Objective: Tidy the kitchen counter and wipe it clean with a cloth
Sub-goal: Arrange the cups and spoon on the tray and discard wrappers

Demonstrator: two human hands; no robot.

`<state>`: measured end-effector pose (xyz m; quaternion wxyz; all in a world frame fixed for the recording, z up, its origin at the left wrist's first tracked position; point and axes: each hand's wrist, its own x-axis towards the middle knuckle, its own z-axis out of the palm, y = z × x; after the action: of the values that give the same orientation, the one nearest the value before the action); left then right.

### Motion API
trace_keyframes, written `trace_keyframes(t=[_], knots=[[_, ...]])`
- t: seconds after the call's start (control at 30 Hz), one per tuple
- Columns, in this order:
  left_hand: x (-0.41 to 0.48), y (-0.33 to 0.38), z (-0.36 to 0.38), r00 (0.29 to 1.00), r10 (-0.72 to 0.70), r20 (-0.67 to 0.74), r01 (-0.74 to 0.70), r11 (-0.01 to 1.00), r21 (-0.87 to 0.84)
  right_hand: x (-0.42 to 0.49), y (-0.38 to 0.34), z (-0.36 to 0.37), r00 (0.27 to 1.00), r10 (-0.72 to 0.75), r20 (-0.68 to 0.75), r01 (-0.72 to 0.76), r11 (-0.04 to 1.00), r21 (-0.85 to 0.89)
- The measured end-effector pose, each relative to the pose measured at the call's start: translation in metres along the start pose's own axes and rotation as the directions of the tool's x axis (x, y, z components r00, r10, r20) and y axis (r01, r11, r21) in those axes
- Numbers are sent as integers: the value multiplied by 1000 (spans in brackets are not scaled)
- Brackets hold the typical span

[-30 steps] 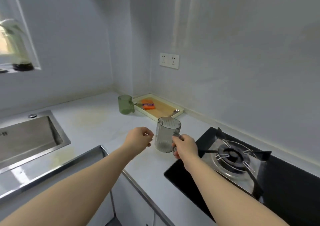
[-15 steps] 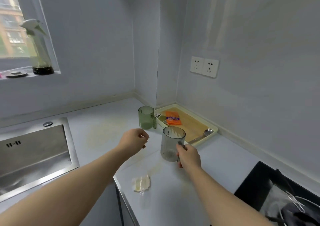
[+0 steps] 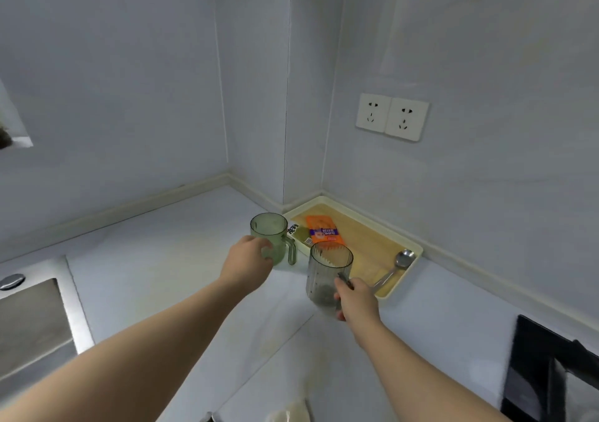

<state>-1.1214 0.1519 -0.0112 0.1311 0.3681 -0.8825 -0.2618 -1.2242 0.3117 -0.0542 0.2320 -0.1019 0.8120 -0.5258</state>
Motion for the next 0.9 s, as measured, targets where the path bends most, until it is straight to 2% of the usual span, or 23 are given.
trace_keyframes(t=[0.17, 0.5, 0.6, 0.73, 0.9], knots=[[38, -10, 0, 989, 111, 96, -122, 987, 109, 11, -4, 26, 999, 26, -36, -26, 1000, 16], [76, -18, 19, 939, 185, 289, -261, 932, 252, 34, 2, 44, 992, 120, -47, -126, 977, -170], [84, -21, 17, 940, 177, 291, -257, 929, 265, 38, -5, 45, 986, 165, 5, -158, 952, -264], [88, -23, 10, 938, 189, 291, -273, 920, 281, 44, -12, 47, 981, 192, 29, -175, 939, -295], [94, -30, -5, 893, 283, 351, -371, 903, 216, 55, -24, 52, 989, 124, 76, -88, 926, -367]])
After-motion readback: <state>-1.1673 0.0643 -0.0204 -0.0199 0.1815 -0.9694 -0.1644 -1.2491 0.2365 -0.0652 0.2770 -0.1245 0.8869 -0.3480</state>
